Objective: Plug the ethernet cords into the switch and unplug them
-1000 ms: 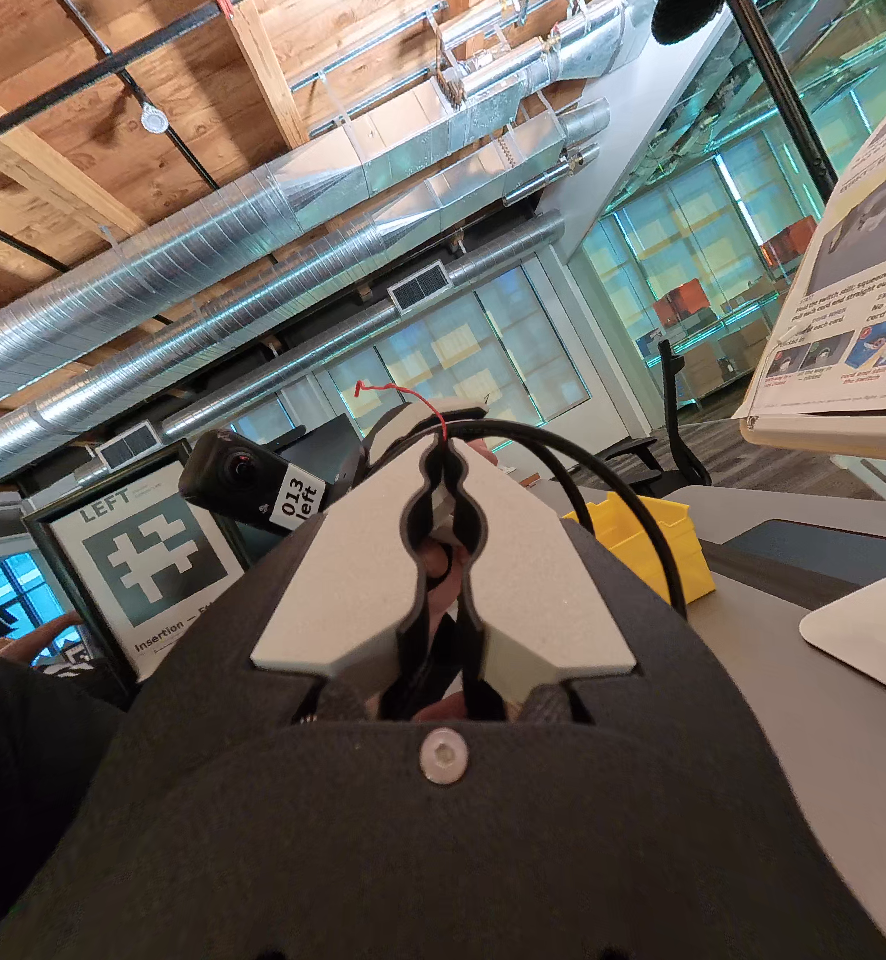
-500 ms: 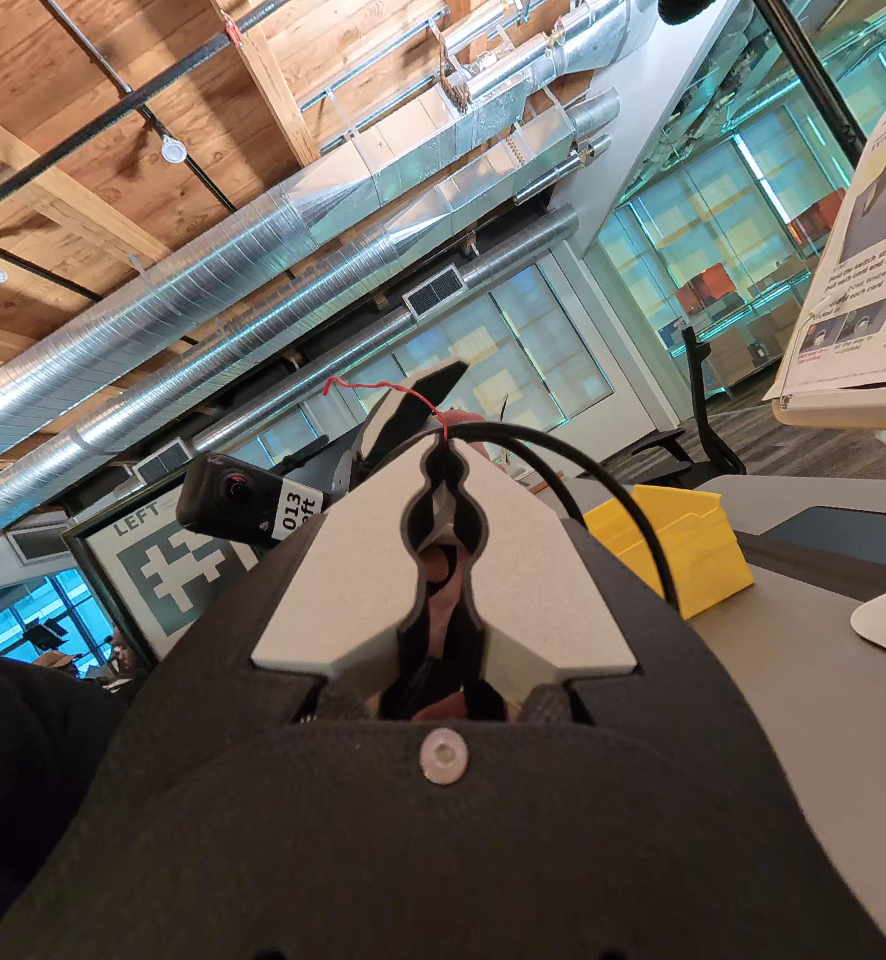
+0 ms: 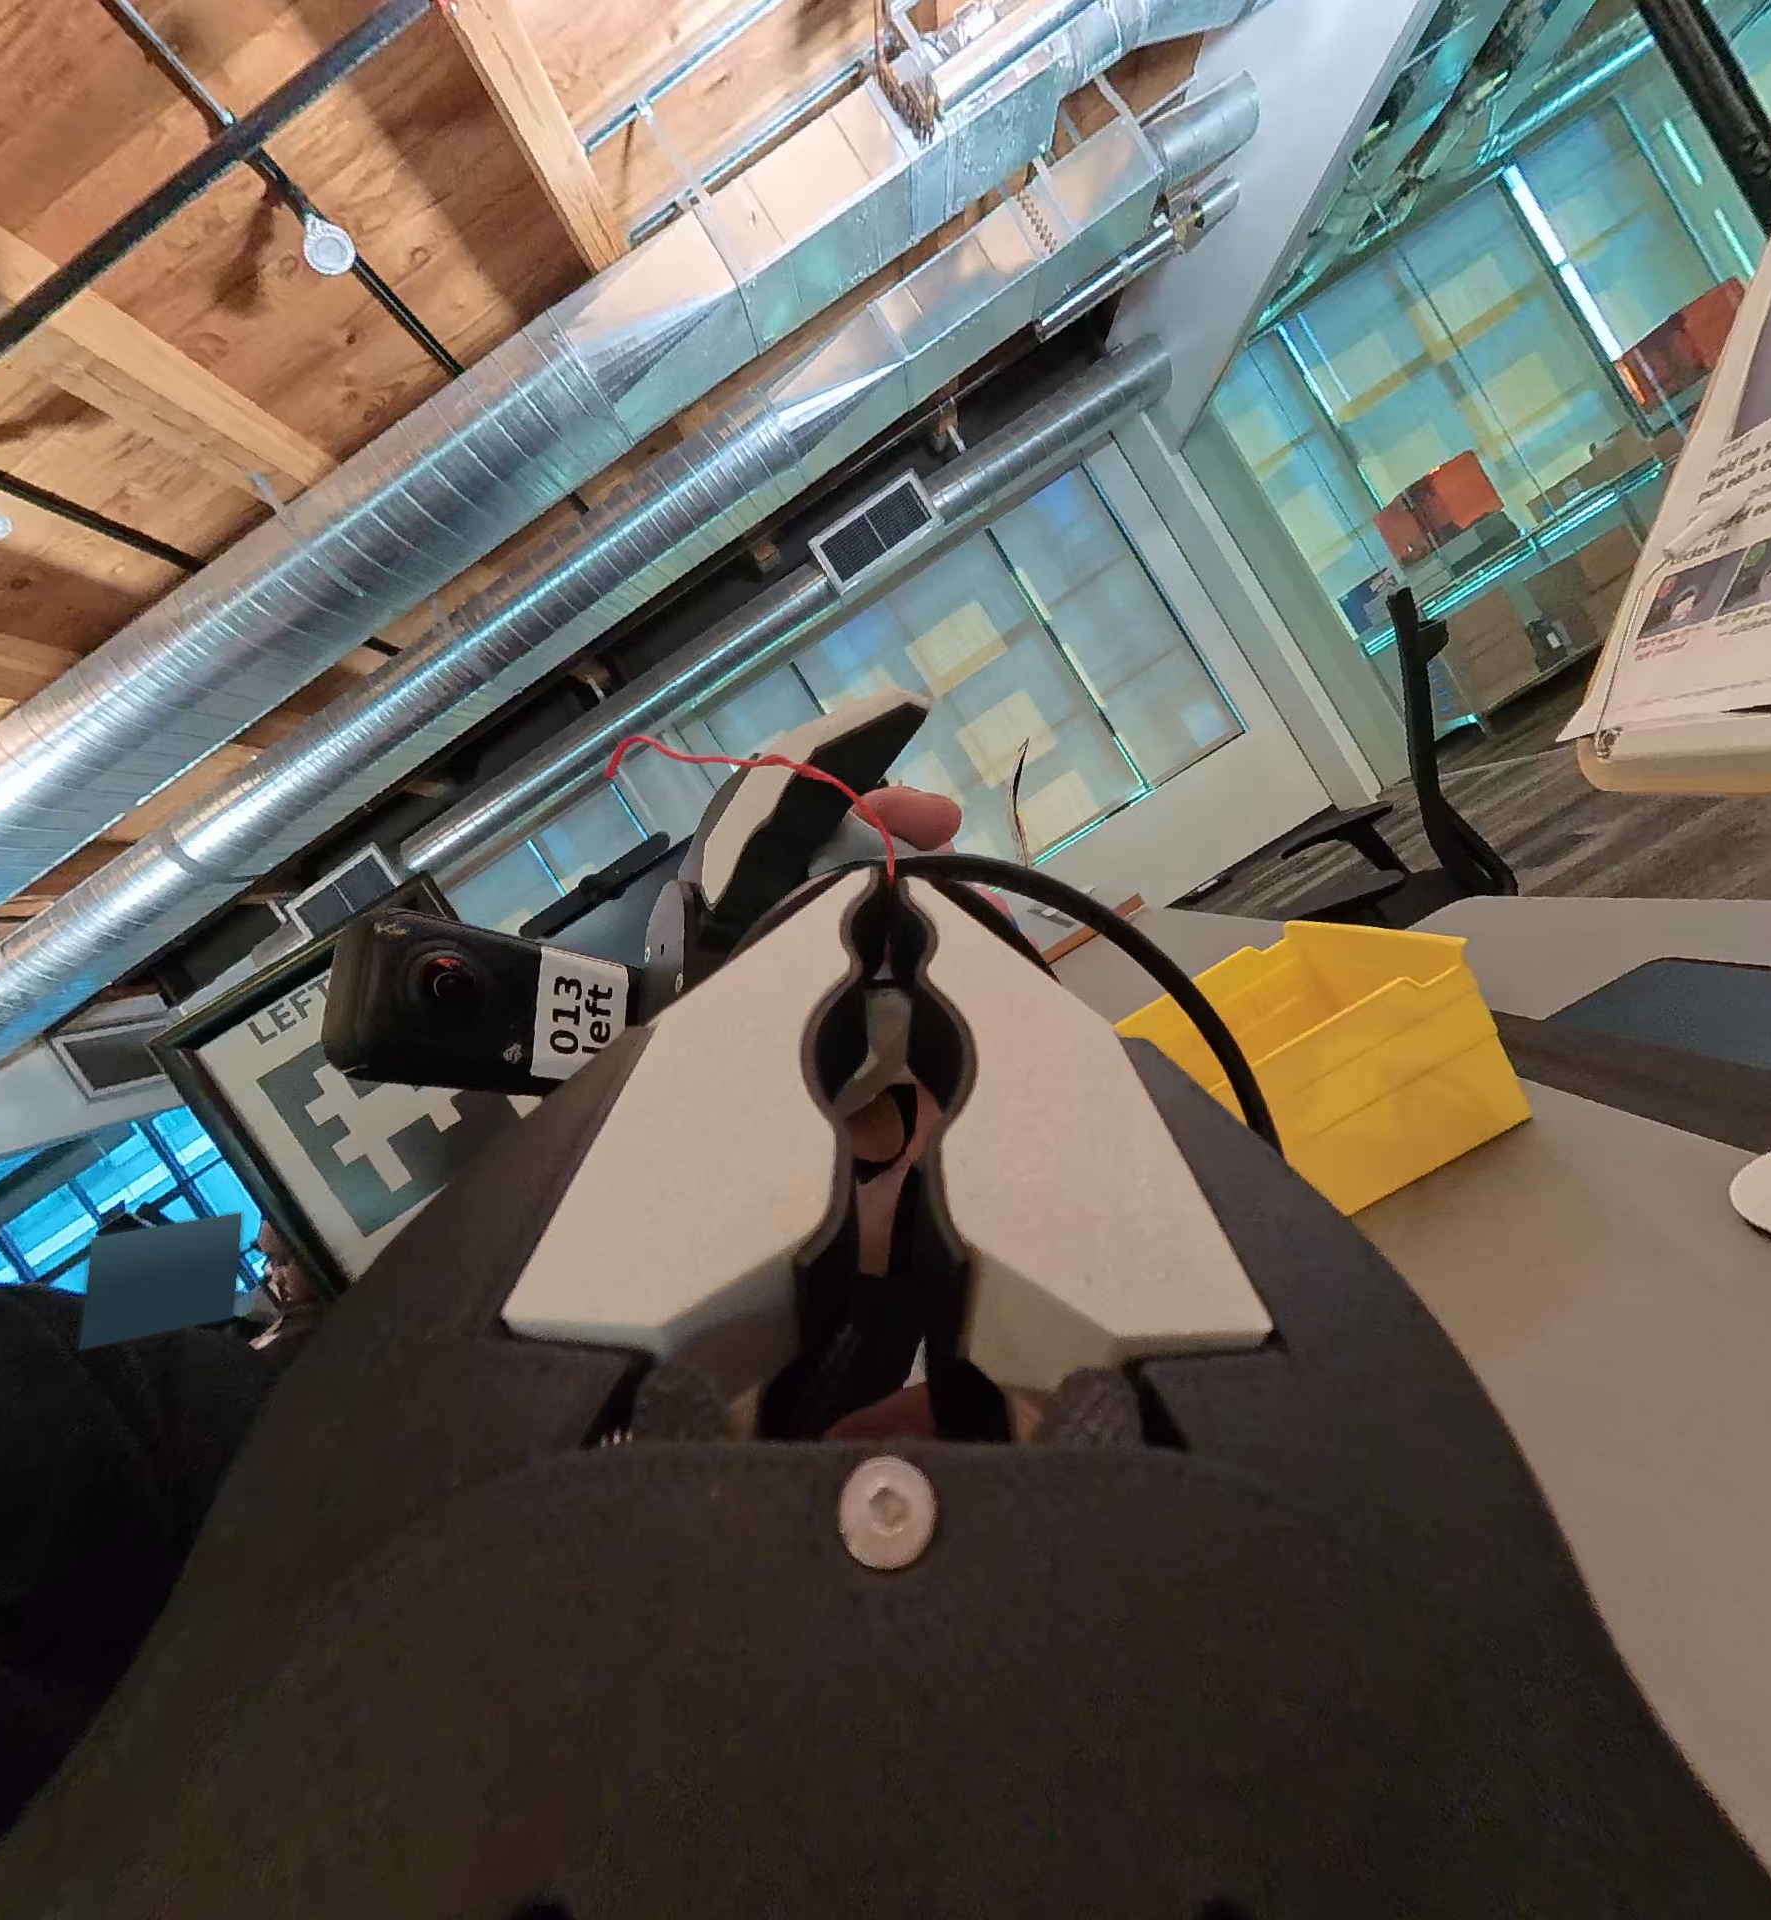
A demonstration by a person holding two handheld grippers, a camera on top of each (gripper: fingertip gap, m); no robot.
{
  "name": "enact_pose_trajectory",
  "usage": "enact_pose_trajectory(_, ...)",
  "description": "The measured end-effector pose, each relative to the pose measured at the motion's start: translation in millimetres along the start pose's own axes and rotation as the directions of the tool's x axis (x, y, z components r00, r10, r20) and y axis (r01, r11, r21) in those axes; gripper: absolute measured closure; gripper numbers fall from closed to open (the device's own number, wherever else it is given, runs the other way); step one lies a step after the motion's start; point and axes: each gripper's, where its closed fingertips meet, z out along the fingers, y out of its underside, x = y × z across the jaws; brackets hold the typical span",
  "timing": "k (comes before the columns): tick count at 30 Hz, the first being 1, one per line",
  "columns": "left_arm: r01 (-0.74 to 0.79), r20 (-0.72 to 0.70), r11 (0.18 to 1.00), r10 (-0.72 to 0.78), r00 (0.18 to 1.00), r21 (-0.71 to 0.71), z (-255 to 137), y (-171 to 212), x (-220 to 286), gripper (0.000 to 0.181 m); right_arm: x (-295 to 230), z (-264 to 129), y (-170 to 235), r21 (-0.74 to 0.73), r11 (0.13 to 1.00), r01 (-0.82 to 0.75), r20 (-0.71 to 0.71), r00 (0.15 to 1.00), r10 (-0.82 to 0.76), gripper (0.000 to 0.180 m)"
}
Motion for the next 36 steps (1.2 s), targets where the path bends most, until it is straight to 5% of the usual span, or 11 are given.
enact_pose_trajectory(1,-0.004,-0.002,1.000,0.004,1.000,0.004,0,-1,0,0.130,-1,0,1,-0.008,1.000,0.000,0.004,1.000,0.000,0.180)
enact_pose_trajectory(12,-0.062,-0.053,0.998,0.062,0.997,-0.002,1,-3,14,0.152,-2,-3,3,-0.060,0.998,-0.022,0.020,1.000,0.023,0.180)
enact_pose_trajectory(21,-0.026,-0.083,1.000,0.025,0.996,-0.007,1,-3,17,0.143,-3,-6,10,-0.140,0.990,0.012,0.028,1.000,-0.008,0.180)
enact_pose_trajectory(36,-0.066,-0.111,0.998,0.065,0.992,-0.005,6,-5,28,0.157,-2,-14,11,-0.188,0.982,-0.010,0.034,0.999,0.017,0.180)
